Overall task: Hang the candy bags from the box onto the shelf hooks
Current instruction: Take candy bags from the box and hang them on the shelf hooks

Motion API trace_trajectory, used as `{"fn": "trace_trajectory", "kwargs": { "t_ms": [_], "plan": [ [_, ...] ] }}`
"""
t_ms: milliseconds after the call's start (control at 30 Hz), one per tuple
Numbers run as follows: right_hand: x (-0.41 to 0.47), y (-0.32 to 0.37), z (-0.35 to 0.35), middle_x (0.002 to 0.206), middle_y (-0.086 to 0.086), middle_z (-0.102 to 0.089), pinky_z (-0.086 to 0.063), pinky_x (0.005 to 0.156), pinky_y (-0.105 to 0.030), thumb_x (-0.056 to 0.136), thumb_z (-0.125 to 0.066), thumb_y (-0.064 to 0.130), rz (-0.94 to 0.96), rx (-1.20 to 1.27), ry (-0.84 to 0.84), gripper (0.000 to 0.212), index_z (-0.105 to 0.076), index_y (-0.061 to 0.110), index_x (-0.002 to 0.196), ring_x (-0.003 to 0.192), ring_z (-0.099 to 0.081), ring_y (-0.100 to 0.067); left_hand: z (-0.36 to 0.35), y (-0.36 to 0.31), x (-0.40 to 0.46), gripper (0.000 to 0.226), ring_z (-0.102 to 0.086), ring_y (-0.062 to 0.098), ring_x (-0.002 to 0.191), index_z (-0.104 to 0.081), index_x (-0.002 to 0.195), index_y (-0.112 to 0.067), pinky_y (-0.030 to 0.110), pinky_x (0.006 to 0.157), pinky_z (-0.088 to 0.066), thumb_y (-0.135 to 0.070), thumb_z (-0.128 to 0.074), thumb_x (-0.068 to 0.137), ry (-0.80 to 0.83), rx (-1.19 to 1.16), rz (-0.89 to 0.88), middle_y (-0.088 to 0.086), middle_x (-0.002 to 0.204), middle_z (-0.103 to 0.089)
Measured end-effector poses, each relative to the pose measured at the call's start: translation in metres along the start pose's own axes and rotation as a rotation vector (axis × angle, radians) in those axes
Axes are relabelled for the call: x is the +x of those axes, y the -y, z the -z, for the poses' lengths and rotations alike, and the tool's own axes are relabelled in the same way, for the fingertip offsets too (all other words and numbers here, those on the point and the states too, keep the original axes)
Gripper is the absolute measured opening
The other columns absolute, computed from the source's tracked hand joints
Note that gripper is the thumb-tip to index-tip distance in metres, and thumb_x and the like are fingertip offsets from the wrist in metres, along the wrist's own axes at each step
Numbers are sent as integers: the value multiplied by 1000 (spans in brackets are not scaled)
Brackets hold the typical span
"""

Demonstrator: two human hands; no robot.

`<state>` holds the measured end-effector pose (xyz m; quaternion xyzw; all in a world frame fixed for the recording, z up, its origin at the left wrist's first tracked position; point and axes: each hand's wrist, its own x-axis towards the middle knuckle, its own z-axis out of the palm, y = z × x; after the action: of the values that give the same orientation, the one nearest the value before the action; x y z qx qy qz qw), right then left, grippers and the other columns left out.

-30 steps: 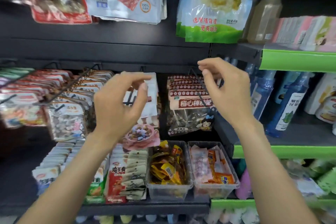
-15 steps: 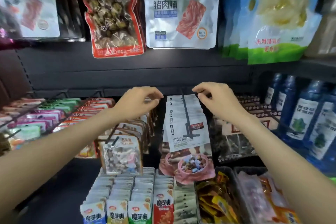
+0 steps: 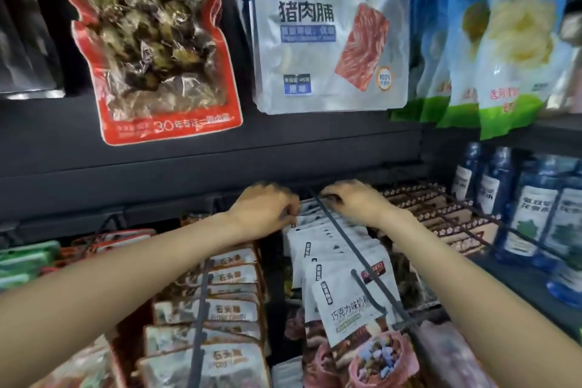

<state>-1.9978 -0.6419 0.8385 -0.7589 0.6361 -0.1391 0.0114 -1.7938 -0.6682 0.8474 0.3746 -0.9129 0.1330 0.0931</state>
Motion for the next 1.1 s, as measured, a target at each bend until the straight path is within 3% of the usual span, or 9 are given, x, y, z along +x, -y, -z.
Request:
{"fn": "trace_trajectory", "kwargs": {
  "t_ms": [100,200,300,433,533,600,733,933,1100],
  "plan": [
    [-3,-4,0,130,-5,-60,-42,100,-36,97,-55,27,-28,62,-72,31,-62,21,126,120,-52,-26,0,0,5,16,-51,18,111,-63,103,-25,29,93,-32,-36,-57,93,-21,27,-43,-5,113,-62],
    [-8,-3,-3,117,-5,-67,-47,91,-32,93,-60,25,-55,119,-134,24,-65,17,115,109,-59,-25,1,1,6,14,-57,17,104,-64,99,-27,26,83,-36,-38,-58,93,7,-34,-15,-7,108,-64],
    [-10,-3,-6,109,-4,-64,-42,79,-28,95,-58,27,-78,107,-122,21,-62,15,111,102,-57,-22,0,2,3,18,-62,17,92,-59,103,-26,30,78,-48,-41,-54,94,88,-149,71,-5,102,-66],
    [-12,-6,-7,108,-4,-53,-42,88,-29,94,-59,28,-107,190,-135,19,-62,17,109,103,-54,-22,3,-4,6,29,-63,17,101,-57,123,-25,33,89,-49,-33,-56,95,130,-192,114,-1,113,-68],
    [-17,-9,-6,109,-4,-51,-42,93,-28,92,-62,25,-97,250,-180,16,-64,19,107,106,-54,-22,8,-10,5,21,-65,14,100,-67,113,-24,24,86,-48,-24,-61,93,94,-199,124,-2,108,-71],
    [-21,-9,-6,109,-4,-52,-38,89,-22,92,-62,21,-68,280,-215,15,-66,18,106,107,-54,-21,8,-13,2,18,-65,14,100,-69,108,-23,26,86,-49,-21,-61,92,66,-208,146,-2,105,-72],
    [-31,-5,-15,129,-10,-53,-30,87,-17,98,-49,18,-47,367,-122,30,-58,19,128,118,-50,-22,13,-19,2,18,-63,16,99,-67,109,-25,28,85,-49,-23,-59,93,114,-156,189,-3,109,-71],
    [-71,-2,-15,142,2,-48,-34,107,-28,103,-43,27,-36,731,-209,36,-48,25,138,132,-42,-13,48,-43,-8,26,-60,17,102,-60,119,-32,27,83,-44,-28,-47,96,40,-192,231,-7,114,-67],
    [-117,6,-38,146,9,-42,-33,112,-36,99,-48,34,-57,970,-330,45,-37,36,143,132,-39,-6,86,-84,-57,27,-58,7,106,-57,123,-32,25,94,-44,-24,-49,98,-32,-326,244,-14,117,-63]
  ]
}}
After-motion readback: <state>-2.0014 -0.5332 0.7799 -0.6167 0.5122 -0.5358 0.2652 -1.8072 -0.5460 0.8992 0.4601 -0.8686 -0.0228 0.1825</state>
